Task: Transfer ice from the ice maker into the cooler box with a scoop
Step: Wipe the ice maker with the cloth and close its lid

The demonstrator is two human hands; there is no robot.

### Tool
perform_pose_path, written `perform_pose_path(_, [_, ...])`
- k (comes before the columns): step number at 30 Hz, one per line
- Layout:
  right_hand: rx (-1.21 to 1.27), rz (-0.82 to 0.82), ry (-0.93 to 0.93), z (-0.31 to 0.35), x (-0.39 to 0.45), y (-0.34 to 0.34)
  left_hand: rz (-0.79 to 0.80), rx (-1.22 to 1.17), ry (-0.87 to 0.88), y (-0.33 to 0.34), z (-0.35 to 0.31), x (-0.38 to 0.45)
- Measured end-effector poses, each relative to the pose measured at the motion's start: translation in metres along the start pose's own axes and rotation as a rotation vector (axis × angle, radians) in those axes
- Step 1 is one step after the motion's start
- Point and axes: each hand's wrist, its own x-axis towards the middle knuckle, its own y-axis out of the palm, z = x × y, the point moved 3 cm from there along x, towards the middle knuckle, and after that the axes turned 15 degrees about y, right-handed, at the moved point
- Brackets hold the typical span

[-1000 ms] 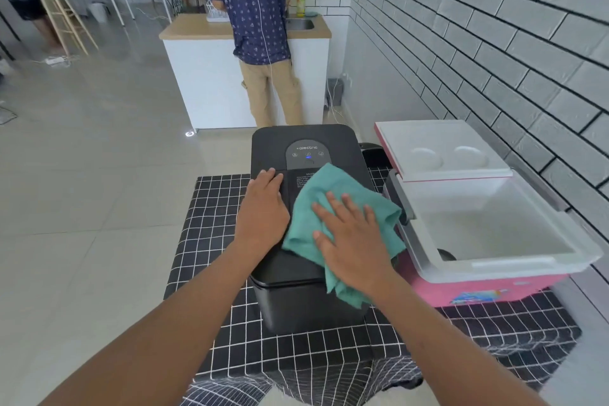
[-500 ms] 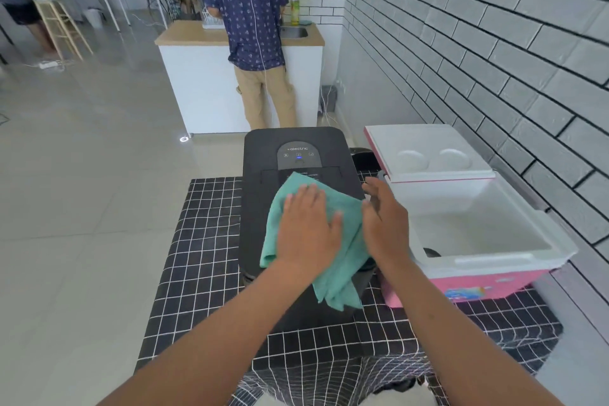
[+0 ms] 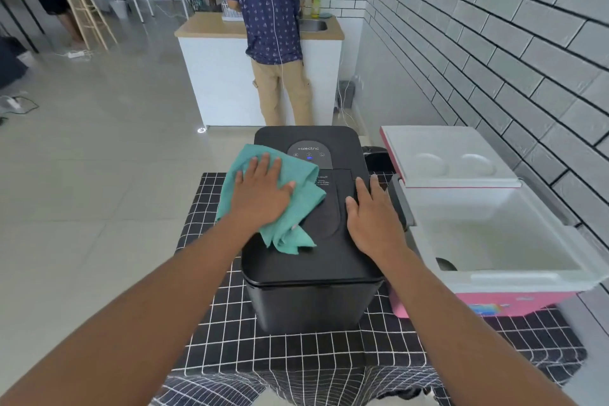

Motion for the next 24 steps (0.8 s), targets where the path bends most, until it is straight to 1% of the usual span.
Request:
perform_pose_path(3, [-0.035, -0.018, -0.005, -0.001, 0.0, 0.001, 0.045, -0.027, 0.042, -0.007, 0.011, 0.021])
perform_pose_path(6, [-0.049, -0.017, -0.008, 0.0, 0.0, 0.0, 0.074, 0.006, 0.083, -0.01, 0.018, 0.035])
perform_pose_path(10, [-0.042, -0.003, -0.017, -0.001, 0.0, 0.0, 0.042, 0.016, 0.063, -0.008, 0.016, 0.032])
perform_pose_path(16, [-0.028, -0.008, -0.028, -0.002, 0.001, -0.001, -0.015, 0.067, 0.028, 0.002, -0.018, -0.018])
perform_pose_path(21, [0.029, 0.003, -0.033, -0.004, 0.003, 0.002, -0.027, 0.077, 0.067, 0.014, -0.063, -0.067])
perform_pose_path(24, [0.125, 0.047, -0.025, -0.006, 0.007, 0.003, -0.036, 0.068, 0.107, 0.019, -0.086, -0.083])
